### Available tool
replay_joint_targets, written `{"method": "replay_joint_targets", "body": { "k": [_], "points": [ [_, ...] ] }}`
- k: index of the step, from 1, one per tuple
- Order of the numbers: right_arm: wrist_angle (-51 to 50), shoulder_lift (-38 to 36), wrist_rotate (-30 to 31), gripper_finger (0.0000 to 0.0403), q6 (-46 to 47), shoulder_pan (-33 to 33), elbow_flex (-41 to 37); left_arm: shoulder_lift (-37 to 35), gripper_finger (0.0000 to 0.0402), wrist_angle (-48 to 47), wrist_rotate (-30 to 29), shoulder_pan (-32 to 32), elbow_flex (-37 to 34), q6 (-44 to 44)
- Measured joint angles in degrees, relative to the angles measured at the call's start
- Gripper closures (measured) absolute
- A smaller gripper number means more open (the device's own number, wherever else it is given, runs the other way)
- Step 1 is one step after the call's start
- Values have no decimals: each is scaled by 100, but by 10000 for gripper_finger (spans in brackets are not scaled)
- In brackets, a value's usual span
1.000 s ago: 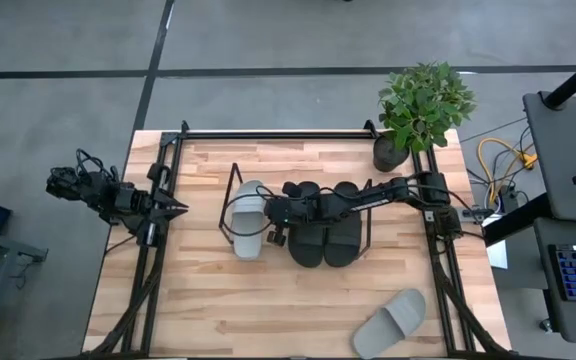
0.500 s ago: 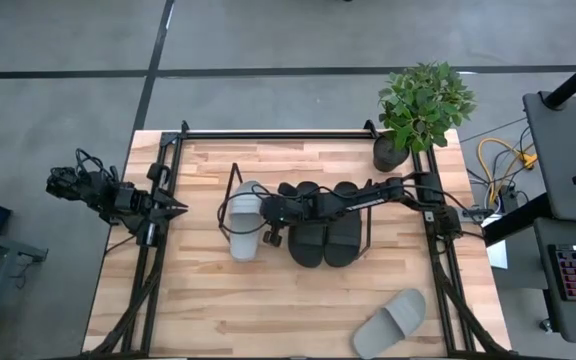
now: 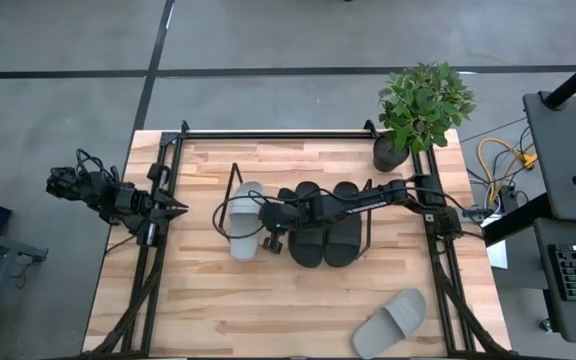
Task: Pick and place slides into the shelf
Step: Put the left gray slides on the shelf
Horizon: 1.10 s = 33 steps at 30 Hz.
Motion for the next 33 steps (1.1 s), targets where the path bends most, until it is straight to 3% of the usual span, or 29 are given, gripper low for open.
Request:
{"method": "replay_joint_targets", "body": {
  "k": [11, 33],
  "points": [
    [-269, 145, 25, 394, 616, 340, 156, 2, 387, 2, 0, 1, 0, 0],
    [157, 317, 75, 394, 755, 564, 159, 4, 387, 4, 0, 1, 0, 2]
  ]
}}
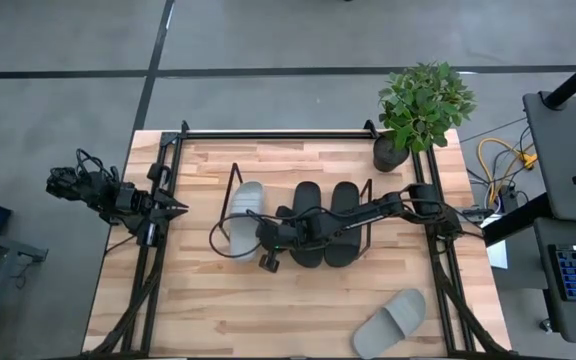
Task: Pick and place slides into the shelf
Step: Put the left gray slides on the shelf
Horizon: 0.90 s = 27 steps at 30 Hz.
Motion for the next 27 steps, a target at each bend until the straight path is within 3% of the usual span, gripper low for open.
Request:
{"method": "replay_joint_targets", "body": {
  "k": [6, 16, 20, 27],
  "points": [
    [293, 4, -3, 394, -601, 121, -2, -2, 387, 0, 0, -1, 0, 0],
    [-260, 17, 29, 394, -1613, 300, 326, 0, 387, -2, 0, -1, 0, 2],
    [-694, 17, 448, 394, -2259, 510, 472, 0, 387, -2, 0, 0, 0, 3],
    [-497, 104, 611, 394, -2873, 608, 472, -1, 387, -4, 0, -1, 0, 4]
  ]
}}
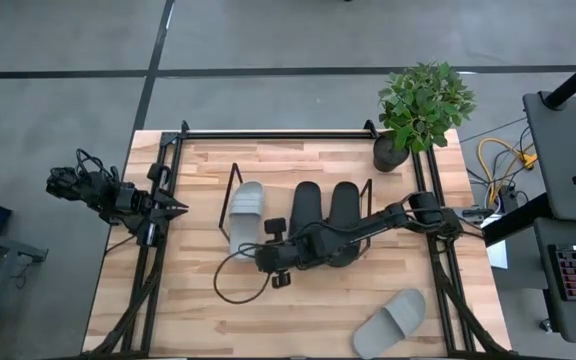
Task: Pick and place slides into the shelf
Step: Put the left gray slides on the shelf
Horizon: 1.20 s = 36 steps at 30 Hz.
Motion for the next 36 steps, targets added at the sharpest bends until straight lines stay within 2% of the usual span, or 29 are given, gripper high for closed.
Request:
{"method": "replay_joint_targets", "body": {
  "k": [5, 14, 20, 36],
  "points": [
    [28, 115, -67, 394, -499, 183, 0, -2, 387, -1, 0, -1, 0, 1],
    [498, 405, 49, 394, -748, 213, -4, 14, 387, 3, -2, -1, 0, 156],
    [551, 416, 276, 394, -749, 178, -7, 7, 387, -9, -2, -1, 0, 151],
    [855, 567, 289, 394, -730, 18, -7, -6, 387, -99, -1, -1, 0, 144]
  ]
}}
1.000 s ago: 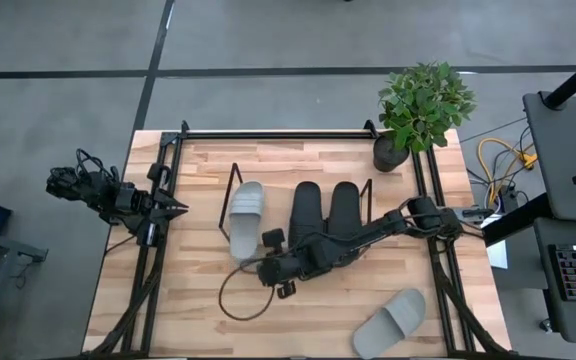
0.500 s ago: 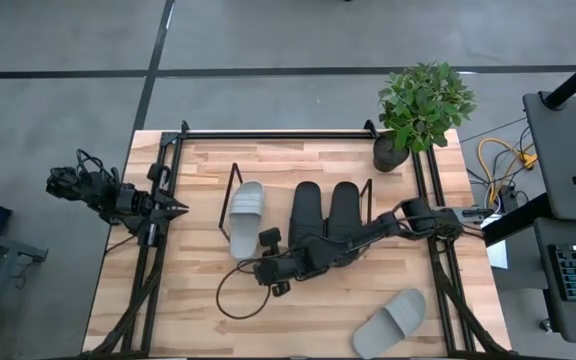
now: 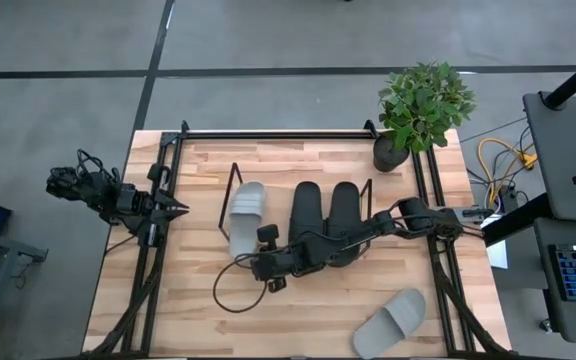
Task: Pick and place slides into the shelf
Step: Put the left gray slides on the shelf, then put the gray slides on the shelf
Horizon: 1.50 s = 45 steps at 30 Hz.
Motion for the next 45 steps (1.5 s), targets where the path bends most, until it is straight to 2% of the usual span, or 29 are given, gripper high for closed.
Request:
{"method": "replay_joint_targets", "body": {
  "k": [13, 21, 28, 36, 43, 45],
  "points": [
    [137, 0, -7, 394, -122, -17, 0, 0, 387, -1, 0, 1, 0, 1],
    [-878, -270, 16, 394, 354, -24, 41, 0, 387, -20, 0, 2, 0, 1],
    [-1181, -892, -45, 394, 439, 212, 628, 2, 387, -13, 1, 1, 0, 1],
    [-3643, -1264, -50, 394, 1591, 744, 1779, 4, 387, -25, 1, 2, 0, 1],
    [-5851, -1362, -79, 394, 3450, 1358, 2550, 7, 387, -20, 1, 0, 0, 1],
    [-6184, -1366, -68, 394, 3861, 1514, 2701, 7, 387, -17, 1, 0, 0, 0]
  ]
}}
